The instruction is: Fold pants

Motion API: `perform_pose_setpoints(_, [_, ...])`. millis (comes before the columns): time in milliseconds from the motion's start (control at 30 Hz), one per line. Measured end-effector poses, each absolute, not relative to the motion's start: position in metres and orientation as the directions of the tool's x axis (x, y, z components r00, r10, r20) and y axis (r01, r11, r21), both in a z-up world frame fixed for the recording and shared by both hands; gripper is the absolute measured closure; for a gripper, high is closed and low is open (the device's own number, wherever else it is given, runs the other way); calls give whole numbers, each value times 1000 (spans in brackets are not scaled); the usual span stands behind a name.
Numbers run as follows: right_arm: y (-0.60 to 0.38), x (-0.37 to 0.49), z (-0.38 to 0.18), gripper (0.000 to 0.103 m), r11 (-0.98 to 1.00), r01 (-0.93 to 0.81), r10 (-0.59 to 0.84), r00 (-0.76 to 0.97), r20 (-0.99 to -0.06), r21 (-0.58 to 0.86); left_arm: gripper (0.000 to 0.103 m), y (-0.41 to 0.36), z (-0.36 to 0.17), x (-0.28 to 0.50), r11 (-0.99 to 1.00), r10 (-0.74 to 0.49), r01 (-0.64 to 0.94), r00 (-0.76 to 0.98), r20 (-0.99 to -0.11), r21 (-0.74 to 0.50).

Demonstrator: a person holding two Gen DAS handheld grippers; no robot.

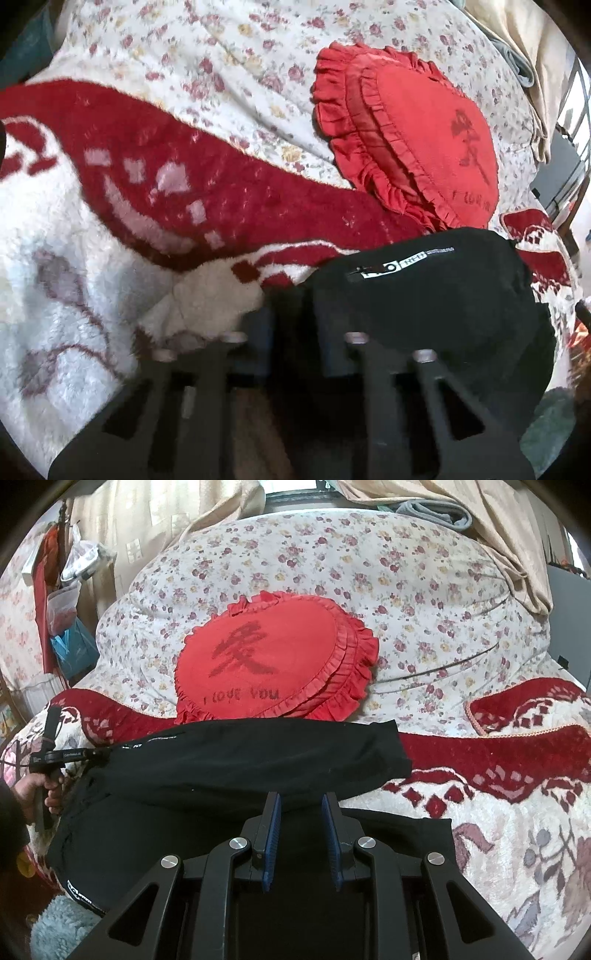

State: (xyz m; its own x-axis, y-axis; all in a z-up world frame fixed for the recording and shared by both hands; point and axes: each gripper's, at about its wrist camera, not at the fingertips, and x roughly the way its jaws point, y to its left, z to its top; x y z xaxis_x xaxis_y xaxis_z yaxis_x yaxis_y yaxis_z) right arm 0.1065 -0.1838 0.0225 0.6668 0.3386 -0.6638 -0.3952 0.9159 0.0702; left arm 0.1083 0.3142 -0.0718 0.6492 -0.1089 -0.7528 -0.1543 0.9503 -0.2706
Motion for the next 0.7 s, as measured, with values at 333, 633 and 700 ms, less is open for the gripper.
perform_pose_setpoints(333, [-215, 131, 36, 82, 891, -401, 440, 636, -634, 215, 97, 267, -13, 86, 984, 64, -165, 684, -726, -68])
perform_pose_setpoints(633, [-306, 320, 40, 51, 784, -254, 620, 364, -695, 566, 97, 246, 12, 80, 952, 205, -304, 704, -680, -26])
perform_pose_setpoints(700, [-304, 341, 19, 51, 765, -212, 643, 293, -708, 608, 97, 247, 13, 83, 945, 215, -324, 701, -680, -36])
